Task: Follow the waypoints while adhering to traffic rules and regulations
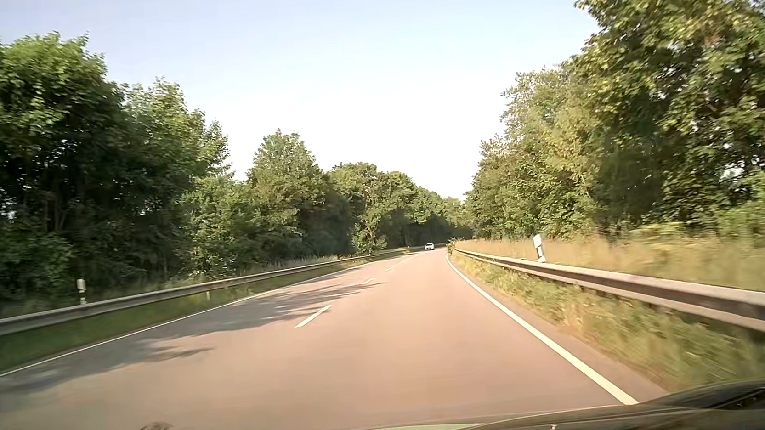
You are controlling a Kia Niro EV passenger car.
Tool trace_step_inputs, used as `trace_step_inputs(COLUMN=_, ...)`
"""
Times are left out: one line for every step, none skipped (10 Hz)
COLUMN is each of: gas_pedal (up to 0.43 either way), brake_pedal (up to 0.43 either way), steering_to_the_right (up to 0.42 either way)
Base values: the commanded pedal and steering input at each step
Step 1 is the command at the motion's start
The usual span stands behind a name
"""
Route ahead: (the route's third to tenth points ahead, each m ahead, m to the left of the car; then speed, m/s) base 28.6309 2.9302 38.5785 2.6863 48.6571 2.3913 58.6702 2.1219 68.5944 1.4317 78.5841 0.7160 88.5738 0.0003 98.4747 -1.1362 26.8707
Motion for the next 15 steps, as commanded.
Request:
trace_step_inputs(gas_pedal=0.169, brake_pedal=0.000, steering_to_the_right=0.001)
trace_step_inputs(gas_pedal=0.197, brake_pedal=0.000, steering_to_the_right=0.001)
trace_step_inputs(gas_pedal=0.220, brake_pedal=0.000, steering_to_the_right=0.002)
trace_step_inputs(gas_pedal=0.228, brake_pedal=0.000, steering_to_the_right=0.002)
trace_step_inputs(gas_pedal=0.228, brake_pedal=0.000, steering_to_the_right=0.003)
trace_step_inputs(gas_pedal=0.228, brake_pedal=0.000, steering_to_the_right=0.004)
trace_step_inputs(gas_pedal=0.220, brake_pedal=0.000, steering_to_the_right=0.004)
trace_step_inputs(gas_pedal=0.150, brake_pedal=0.000, steering_to_the_right=0.004)
trace_step_inputs(gas_pedal=0.138, brake_pedal=0.000, steering_to_the_right=0.004)
trace_step_inputs(gas_pedal=0.138, brake_pedal=0.000, steering_to_the_right=0.004)
trace_step_inputs(gas_pedal=0.138, brake_pedal=0.000, steering_to_the_right=0.005)
trace_step_inputs(gas_pedal=0.138, brake_pedal=0.000, steering_to_the_right=0.004)
trace_step_inputs(gas_pedal=0.157, brake_pedal=0.000, steering_to_the_right=0.005)
trace_step_inputs(gas_pedal=0.189, brake_pedal=0.000, steering_to_the_right=0.004)
trace_step_inputs(gas_pedal=0.197, brake_pedal=0.000, steering_to_the_right=0.004)
